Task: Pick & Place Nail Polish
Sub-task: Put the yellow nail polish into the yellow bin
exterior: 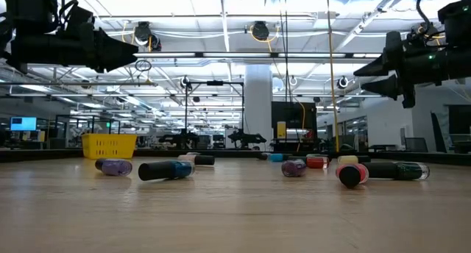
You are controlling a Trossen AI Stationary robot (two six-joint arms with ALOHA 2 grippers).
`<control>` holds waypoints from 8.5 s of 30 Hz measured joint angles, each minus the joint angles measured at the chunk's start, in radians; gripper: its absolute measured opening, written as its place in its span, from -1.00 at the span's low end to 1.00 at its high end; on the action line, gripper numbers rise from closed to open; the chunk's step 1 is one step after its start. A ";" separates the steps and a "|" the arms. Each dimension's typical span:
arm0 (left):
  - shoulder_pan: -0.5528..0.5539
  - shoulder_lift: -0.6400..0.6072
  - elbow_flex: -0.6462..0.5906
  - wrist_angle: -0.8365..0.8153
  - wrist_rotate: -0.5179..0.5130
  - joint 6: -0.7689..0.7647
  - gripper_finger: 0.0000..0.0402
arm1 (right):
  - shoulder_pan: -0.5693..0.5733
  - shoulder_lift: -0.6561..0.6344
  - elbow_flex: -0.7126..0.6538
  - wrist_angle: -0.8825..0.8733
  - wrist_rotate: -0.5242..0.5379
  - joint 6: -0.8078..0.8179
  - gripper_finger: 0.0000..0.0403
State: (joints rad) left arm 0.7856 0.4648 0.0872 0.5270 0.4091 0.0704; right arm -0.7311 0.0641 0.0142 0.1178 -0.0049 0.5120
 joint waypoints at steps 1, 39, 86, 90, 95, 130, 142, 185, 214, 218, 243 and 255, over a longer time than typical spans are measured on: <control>0.000 0.000 0.000 0.000 0.000 0.000 0.77 | 0.000 0.006 0.000 0.045 -0.018 -0.035 0.04; 0.000 0.000 0.000 0.000 0.000 0.000 0.77 | 0.371 0.942 0.200 0.035 -0.022 -0.767 -0.03; 0.000 0.000 0.000 0.000 0.000 0.000 0.77 | 0.428 1.228 0.203 0.298 -0.036 -0.674 -0.03; 0.000 0.000 0.000 0.000 0.000 0.000 0.77 | 0.438 1.229 0.203 0.300 -0.053 -0.670 -0.03; 0.000 0.000 0.000 0.000 0.000 0.000 0.77 | 0.439 1.229 0.202 0.308 -0.052 -0.647 -0.03; 0.000 0.000 0.000 0.000 0.000 0.000 0.77 | 0.489 1.164 0.200 0.833 -0.128 -0.602 -0.76; 0.000 0.000 0.000 0.000 0.000 0.000 0.77 | 0.445 1.171 0.463 0.814 -0.645 -0.222 -0.76; -0.001 0.010 0.000 -0.027 -0.001 -0.421 0.77 | 0.543 1.464 0.631 0.506 0.146 -1.201 -0.76; -0.528 0.629 0.180 0.240 -0.429 -0.446 0.77 | 0.570 1.490 0.631 0.750 0.313 -1.621 -0.76; -0.583 0.783 0.331 0.238 -0.417 -0.312 0.77 | 0.570 1.490 0.631 0.750 0.315 -1.605 -0.76; -0.577 1.170 0.689 0.235 -0.384 -0.217 0.77 | 0.629 1.490 0.631 0.843 0.373 -1.653 -0.76; -0.576 1.170 0.689 0.240 -0.385 -0.287 0.16 | 0.629 1.490 0.631 0.845 0.367 -1.650 -0.76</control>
State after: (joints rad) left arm 0.2092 1.6348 0.7761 0.7668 0.0246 -0.2162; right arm -0.1024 1.5539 0.6453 0.9623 0.3623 -1.1381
